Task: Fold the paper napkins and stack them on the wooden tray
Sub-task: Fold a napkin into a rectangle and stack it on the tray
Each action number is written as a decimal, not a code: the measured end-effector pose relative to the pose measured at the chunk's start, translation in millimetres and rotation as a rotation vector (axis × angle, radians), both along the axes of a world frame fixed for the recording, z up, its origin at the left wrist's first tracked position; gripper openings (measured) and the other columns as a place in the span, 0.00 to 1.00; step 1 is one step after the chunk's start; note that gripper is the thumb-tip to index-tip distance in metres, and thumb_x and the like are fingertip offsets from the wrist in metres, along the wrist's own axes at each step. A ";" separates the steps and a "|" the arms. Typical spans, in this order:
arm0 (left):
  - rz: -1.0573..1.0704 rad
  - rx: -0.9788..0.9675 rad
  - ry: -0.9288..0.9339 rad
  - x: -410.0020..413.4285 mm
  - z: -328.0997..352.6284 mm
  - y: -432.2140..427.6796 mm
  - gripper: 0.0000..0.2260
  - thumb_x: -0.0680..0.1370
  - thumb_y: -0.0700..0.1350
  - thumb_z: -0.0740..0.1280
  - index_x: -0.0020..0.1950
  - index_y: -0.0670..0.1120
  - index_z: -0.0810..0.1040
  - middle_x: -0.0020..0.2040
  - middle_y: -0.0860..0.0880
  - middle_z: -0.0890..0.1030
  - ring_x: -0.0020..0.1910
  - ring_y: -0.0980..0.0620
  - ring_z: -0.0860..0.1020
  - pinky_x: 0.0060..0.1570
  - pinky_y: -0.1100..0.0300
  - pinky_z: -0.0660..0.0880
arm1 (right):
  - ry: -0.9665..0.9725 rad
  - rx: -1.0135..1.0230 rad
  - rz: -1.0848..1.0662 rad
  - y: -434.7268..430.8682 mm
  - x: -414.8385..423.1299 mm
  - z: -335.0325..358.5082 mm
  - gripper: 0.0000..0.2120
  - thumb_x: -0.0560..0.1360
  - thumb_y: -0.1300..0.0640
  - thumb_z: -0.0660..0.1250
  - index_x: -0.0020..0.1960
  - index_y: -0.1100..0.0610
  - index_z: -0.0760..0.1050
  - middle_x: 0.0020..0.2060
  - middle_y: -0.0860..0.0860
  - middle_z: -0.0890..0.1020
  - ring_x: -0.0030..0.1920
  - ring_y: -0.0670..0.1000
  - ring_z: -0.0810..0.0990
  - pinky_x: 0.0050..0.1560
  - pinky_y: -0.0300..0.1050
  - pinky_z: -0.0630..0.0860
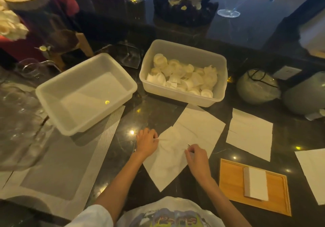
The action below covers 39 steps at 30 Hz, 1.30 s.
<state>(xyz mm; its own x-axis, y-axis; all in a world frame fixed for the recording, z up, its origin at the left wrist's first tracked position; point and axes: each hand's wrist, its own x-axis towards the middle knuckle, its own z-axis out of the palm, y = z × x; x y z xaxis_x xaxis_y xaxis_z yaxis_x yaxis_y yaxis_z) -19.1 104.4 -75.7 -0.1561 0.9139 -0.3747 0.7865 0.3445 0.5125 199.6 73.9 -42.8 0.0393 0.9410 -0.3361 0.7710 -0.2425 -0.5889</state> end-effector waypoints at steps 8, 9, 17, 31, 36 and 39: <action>0.453 0.000 -0.939 -27.2 78.0 -45.9 0.09 0.81 0.43 0.69 0.58 0.49 0.73 0.55 0.46 0.84 0.52 0.47 0.84 0.48 0.53 0.80 | 0.859 -0.204 -0.135 63.7 37.8 92.5 0.45 0.65 0.22 0.61 0.78 0.39 0.57 0.72 0.39 0.73 0.70 0.46 0.73 0.69 0.51 0.74; 0.489 -0.010 -0.952 -28.0 82.5 -49.6 0.11 0.80 0.44 0.70 0.62 0.48 0.73 0.57 0.47 0.84 0.54 0.46 0.84 0.52 0.48 0.81 | 0.959 -0.351 -0.131 64.0 37.0 86.9 0.47 0.64 0.22 0.61 0.78 0.38 0.55 0.76 0.45 0.70 0.73 0.53 0.70 0.74 0.60 0.68; 0.573 -0.006 -0.869 -38.5 89.3 -83.5 0.11 0.81 0.45 0.69 0.62 0.43 0.76 0.60 0.41 0.83 0.56 0.41 0.83 0.54 0.46 0.82 | 0.985 -0.519 -0.183 12.1 -2.2 37.7 0.15 0.75 0.59 0.73 0.62 0.56 0.79 0.56 0.50 0.87 0.59 0.55 0.85 0.45 0.44 0.84; 0.259 -0.032 -0.873 65.8 133.3 -61.6 0.06 0.80 0.44 0.70 0.57 0.48 0.80 0.50 0.52 0.88 0.50 0.53 0.87 0.42 0.61 0.84 | 0.705 -0.208 -0.175 -5.8 151.3 110.6 0.12 0.76 0.56 0.74 0.59 0.48 0.84 0.54 0.47 0.88 0.53 0.48 0.87 0.51 0.47 0.85; 0.177 -0.032 -0.954 121.3 147.6 -61.2 0.10 0.80 0.44 0.71 0.61 0.51 0.81 0.55 0.50 0.87 0.54 0.51 0.86 0.49 0.56 0.85 | 0.768 -0.207 -0.148 -16.1 218.7 128.3 0.13 0.76 0.59 0.74 0.57 0.44 0.85 0.54 0.45 0.88 0.55 0.47 0.86 0.51 0.43 0.84; 0.137 -0.011 -0.961 147.3 150.0 -59.1 0.08 0.80 0.43 0.71 0.57 0.52 0.85 0.55 0.51 0.87 0.56 0.50 0.85 0.52 0.56 0.84 | 0.682 -0.114 -0.195 -20.1 249.2 128.5 0.11 0.78 0.60 0.71 0.49 0.45 0.87 0.49 0.44 0.88 0.52 0.45 0.85 0.53 0.42 0.81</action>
<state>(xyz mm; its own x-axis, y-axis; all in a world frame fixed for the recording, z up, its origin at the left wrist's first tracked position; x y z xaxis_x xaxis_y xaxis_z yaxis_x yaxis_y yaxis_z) 128.2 45.2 74.2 0.1160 0.9062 -0.4065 -0.0131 0.4107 0.9117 448.8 53.8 85.7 -0.0503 0.8959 -0.4414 0.1768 -0.4270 -0.8868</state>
